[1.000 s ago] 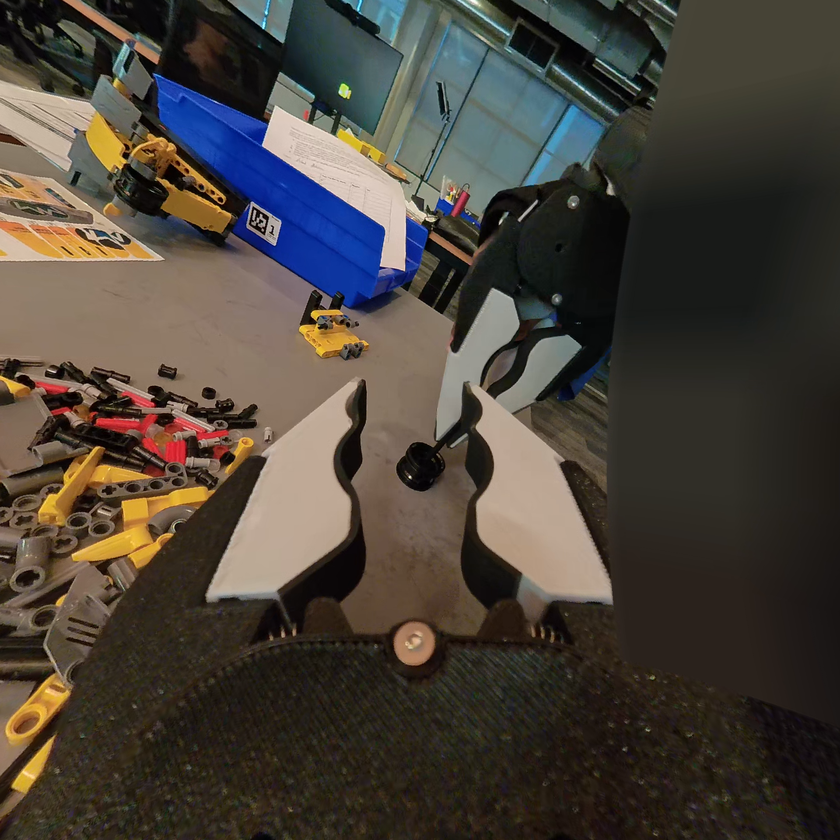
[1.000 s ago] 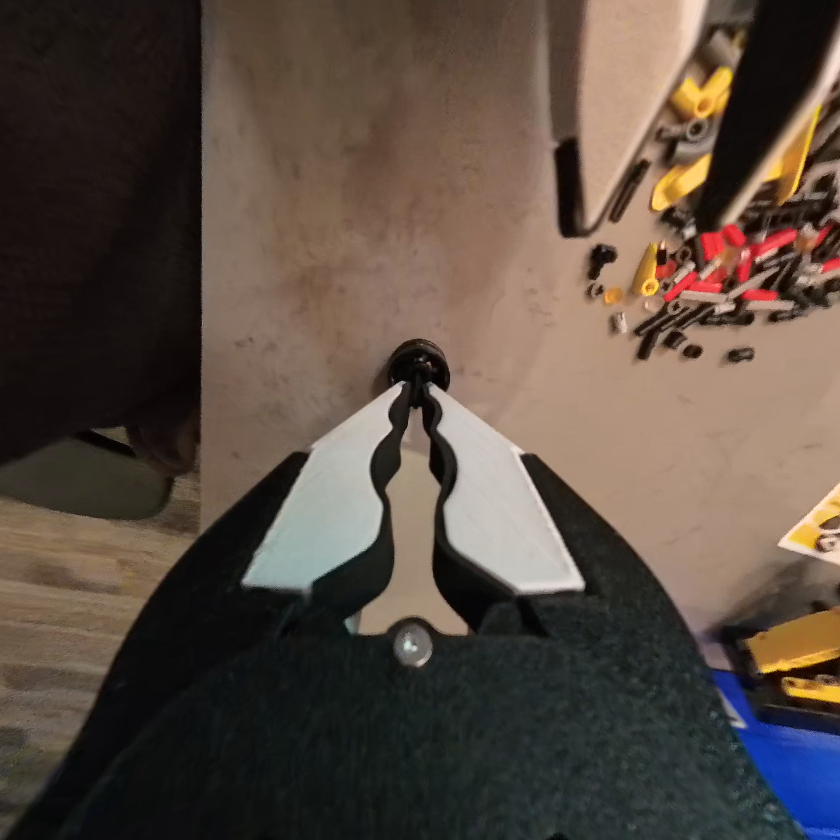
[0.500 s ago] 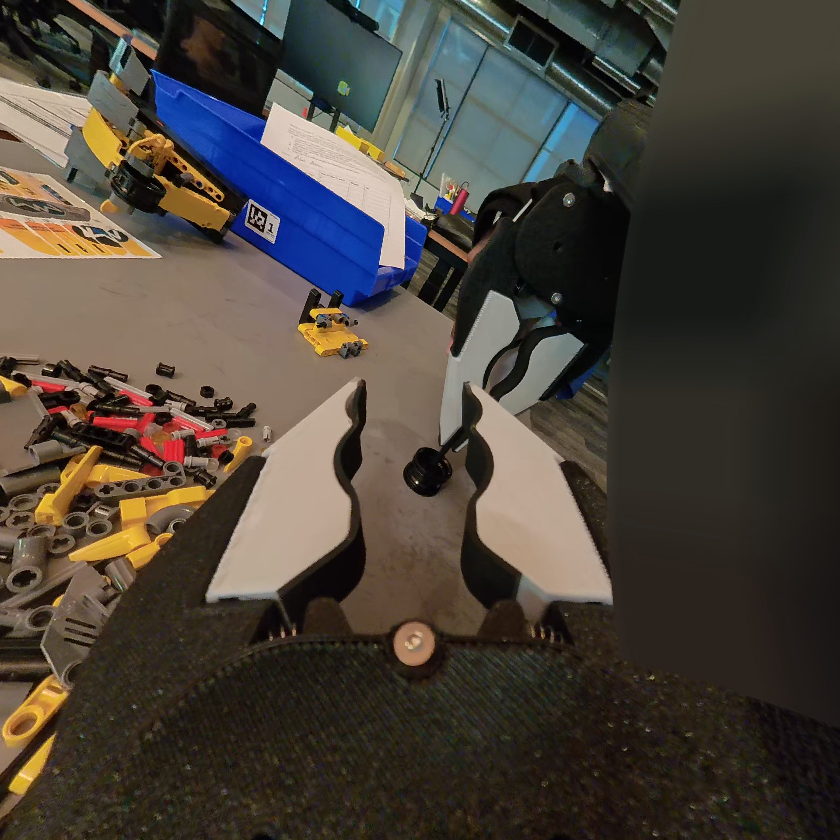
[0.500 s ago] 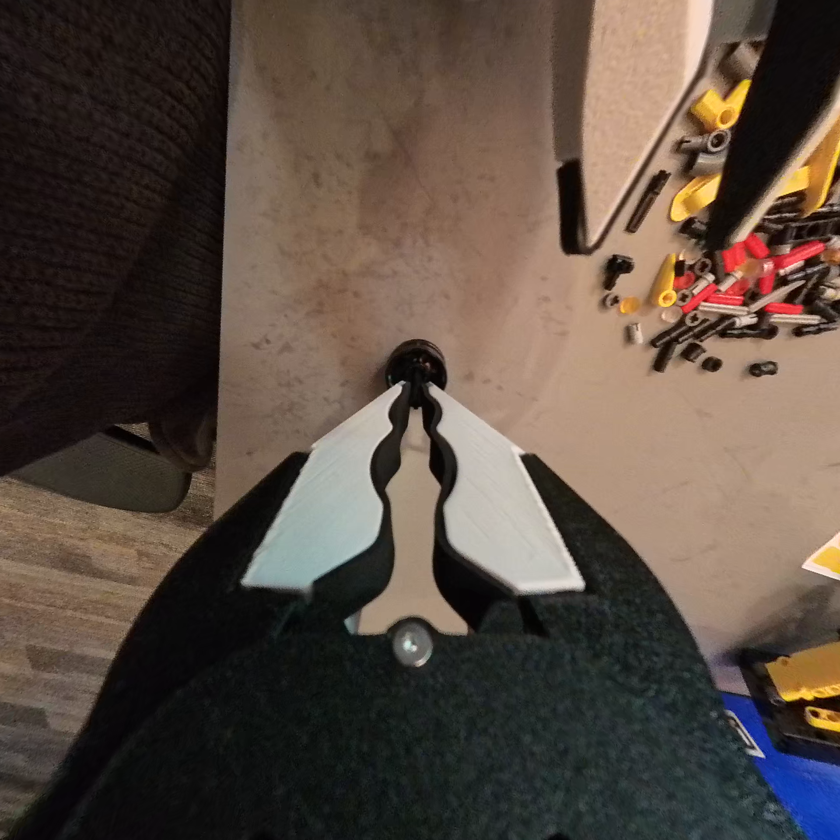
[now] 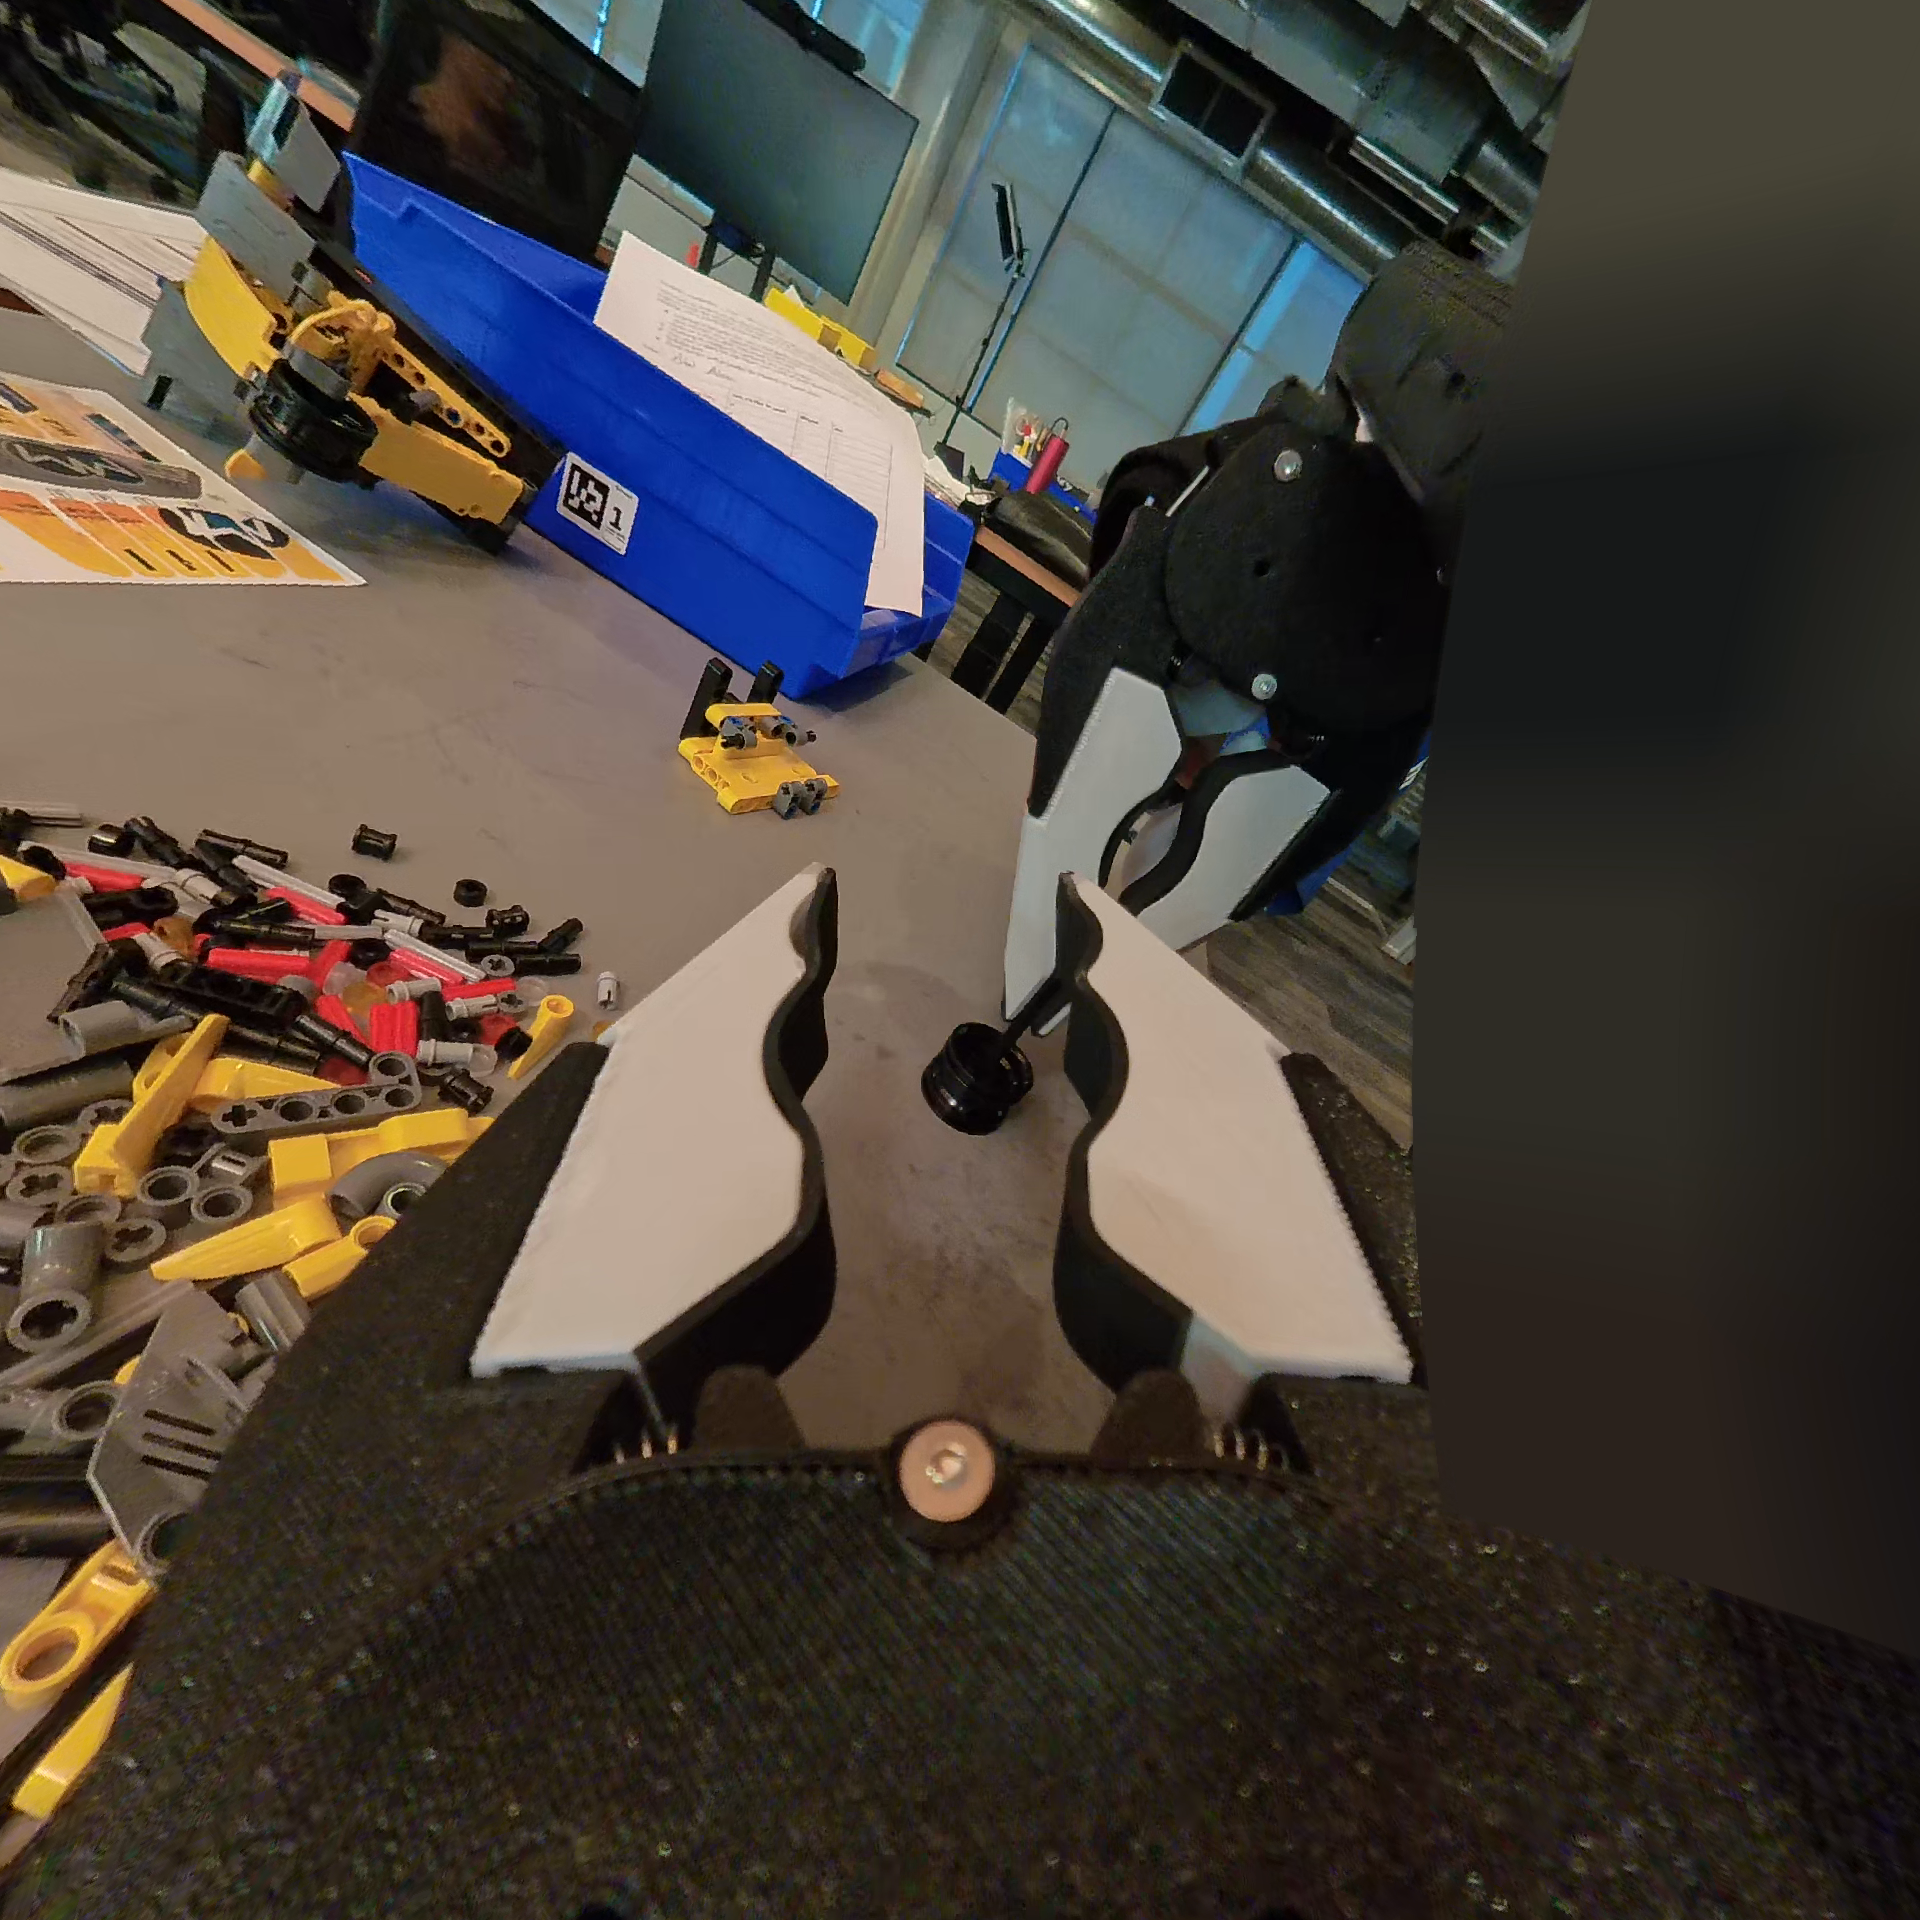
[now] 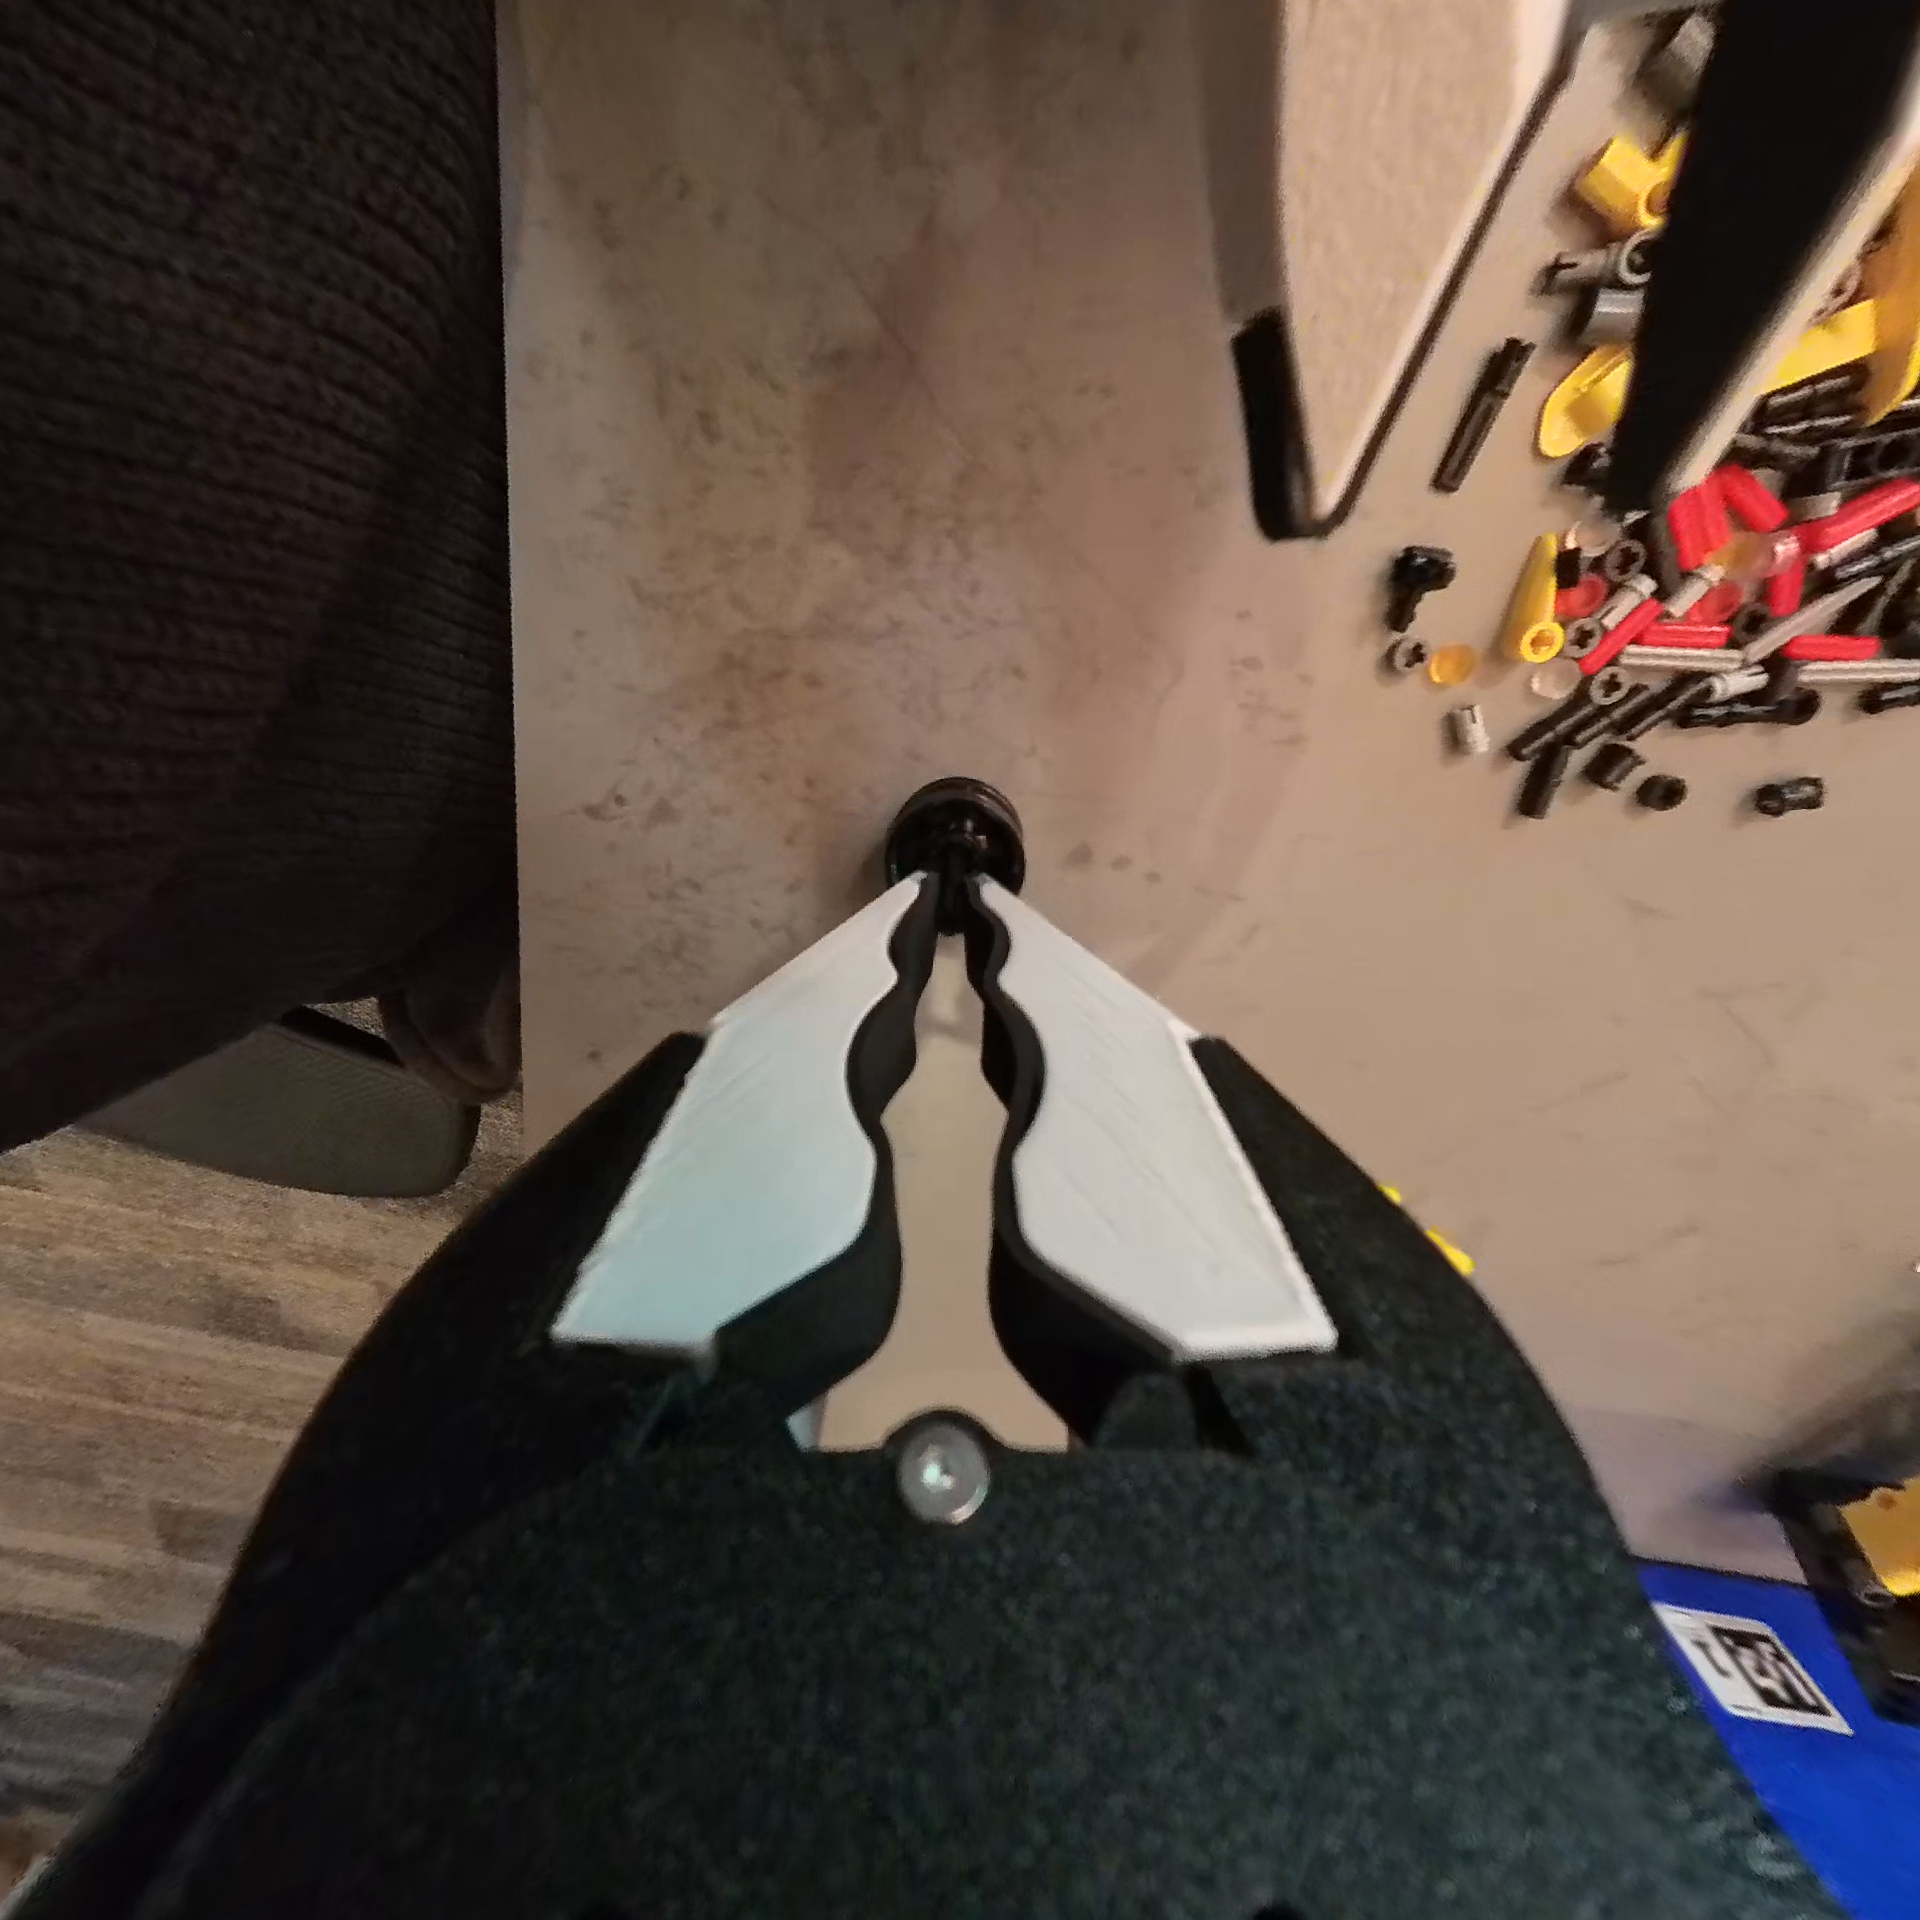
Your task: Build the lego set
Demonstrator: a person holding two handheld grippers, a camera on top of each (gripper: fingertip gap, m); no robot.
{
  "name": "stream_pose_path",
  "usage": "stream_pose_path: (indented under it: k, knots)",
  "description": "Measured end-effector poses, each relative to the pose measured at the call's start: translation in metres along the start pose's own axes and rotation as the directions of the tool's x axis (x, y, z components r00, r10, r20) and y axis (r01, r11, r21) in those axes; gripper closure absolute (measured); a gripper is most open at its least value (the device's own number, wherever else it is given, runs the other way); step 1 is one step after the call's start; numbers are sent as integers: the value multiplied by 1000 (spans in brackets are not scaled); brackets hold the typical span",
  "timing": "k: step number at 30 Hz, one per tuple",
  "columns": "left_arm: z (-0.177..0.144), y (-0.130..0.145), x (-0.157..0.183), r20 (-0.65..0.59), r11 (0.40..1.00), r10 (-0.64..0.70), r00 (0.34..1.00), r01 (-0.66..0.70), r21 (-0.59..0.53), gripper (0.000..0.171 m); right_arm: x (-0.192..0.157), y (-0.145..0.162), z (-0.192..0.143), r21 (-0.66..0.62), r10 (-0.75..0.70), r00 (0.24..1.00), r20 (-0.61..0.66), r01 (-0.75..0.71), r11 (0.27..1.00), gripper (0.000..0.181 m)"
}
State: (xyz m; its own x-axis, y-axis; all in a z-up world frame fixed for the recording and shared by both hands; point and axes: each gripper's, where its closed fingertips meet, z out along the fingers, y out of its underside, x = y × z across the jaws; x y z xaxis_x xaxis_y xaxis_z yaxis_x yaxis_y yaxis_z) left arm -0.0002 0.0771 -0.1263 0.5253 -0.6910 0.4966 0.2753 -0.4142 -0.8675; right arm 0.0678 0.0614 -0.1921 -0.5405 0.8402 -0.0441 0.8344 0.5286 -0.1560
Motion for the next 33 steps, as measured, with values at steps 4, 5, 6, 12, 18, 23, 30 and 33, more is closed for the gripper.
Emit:
stream_pose_path:
  k: [4,5,6,12,18,23,30,33]
  knots:
    - [0,0,0,0,1000,-1,1000,1,0,133,0,1,0,10,18,1000,-2,-18,1000,177]
    - [0,0,0,0,1000,-1,1000,1,0,133,0,1,0,13,22,1000,-3,-22,1000,177]
    - [0,0,0,0,1000,-2,1000,2,0,133,0,1,0,17,27,1000,-4,-27,999,177]
    - [0,0,-1,1,1000,-4,1000,4,-1,133,1,1,0,33,95,995,-18,-95,995,177]
    - [0,0,-1,2,1000,-3,1000,3,-1,134,0,0,0,43,111,993,-41,-109,993,177]
    - [0,0,-1,4,1000,-5,1000,5,-1,134,0,2,0,24,113,992,-51,-112,993,177]
    - [0,0,-1,4,1000,-5,1000,5,-1,134,0,0,1,34,110,992,-63,-108,994,177]
    - [0,0,-2,7,1000,-9,1000,9,0,134,0,0,1,18,115,991,-64,-114,993,177]
